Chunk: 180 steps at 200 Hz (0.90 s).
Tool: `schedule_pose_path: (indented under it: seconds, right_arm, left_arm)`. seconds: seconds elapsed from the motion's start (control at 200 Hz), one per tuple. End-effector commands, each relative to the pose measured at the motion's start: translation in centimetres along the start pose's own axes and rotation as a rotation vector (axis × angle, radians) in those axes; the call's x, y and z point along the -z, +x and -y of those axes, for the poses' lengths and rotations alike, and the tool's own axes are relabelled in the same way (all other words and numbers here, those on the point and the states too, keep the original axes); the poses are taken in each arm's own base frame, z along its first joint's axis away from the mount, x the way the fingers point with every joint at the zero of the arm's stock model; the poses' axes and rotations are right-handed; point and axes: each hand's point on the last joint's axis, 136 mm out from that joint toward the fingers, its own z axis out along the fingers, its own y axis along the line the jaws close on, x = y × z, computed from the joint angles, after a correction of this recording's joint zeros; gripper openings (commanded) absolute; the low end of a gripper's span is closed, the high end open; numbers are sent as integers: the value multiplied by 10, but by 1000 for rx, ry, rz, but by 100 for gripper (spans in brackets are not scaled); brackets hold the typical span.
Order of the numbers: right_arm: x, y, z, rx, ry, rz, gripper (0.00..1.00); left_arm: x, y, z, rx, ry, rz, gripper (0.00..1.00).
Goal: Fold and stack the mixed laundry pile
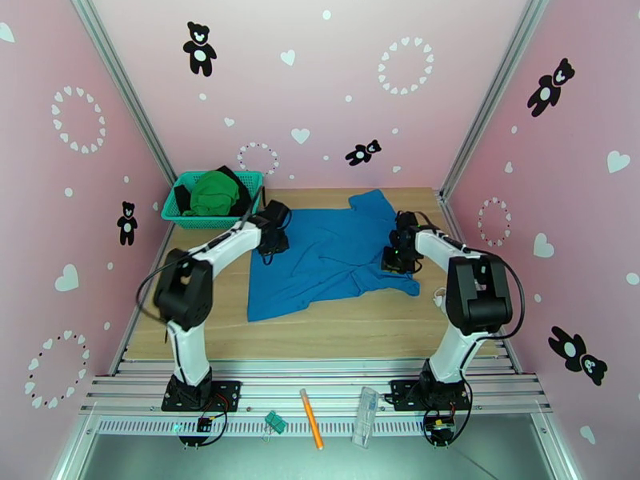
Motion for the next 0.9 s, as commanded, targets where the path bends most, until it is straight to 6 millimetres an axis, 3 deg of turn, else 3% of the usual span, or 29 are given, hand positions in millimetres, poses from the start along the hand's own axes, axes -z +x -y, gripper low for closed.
schedule_pose_path:
  seconds: [0.0,0.195,0.29,0.465,0.651,0.896]
  right_arm:
    - [9,12,-16,29,-8,30,31]
    - [8,46,-24,66,29,15,35]
    - [-2,59,-21,62,44,-2,28]
    - [-19,73,-15,54,60,-42,15]
    - [-15,94,-10,59,90,-57,5]
    - [-3,167,6,10,105,-70,5]
  left_arm:
    - [-35,0,-11,-43,-117,-55,21]
    - [-79,-3,-11,-99,-224,-140,21]
    - [-87,-5,-11,-107,-235,-151,21]
    - [-88,-15,-19,-127,-262,-146,21]
    - [-86,-26,-44,-139,-317,-143,20]
    - [-87,-31,-56,-136,-324,-149,20]
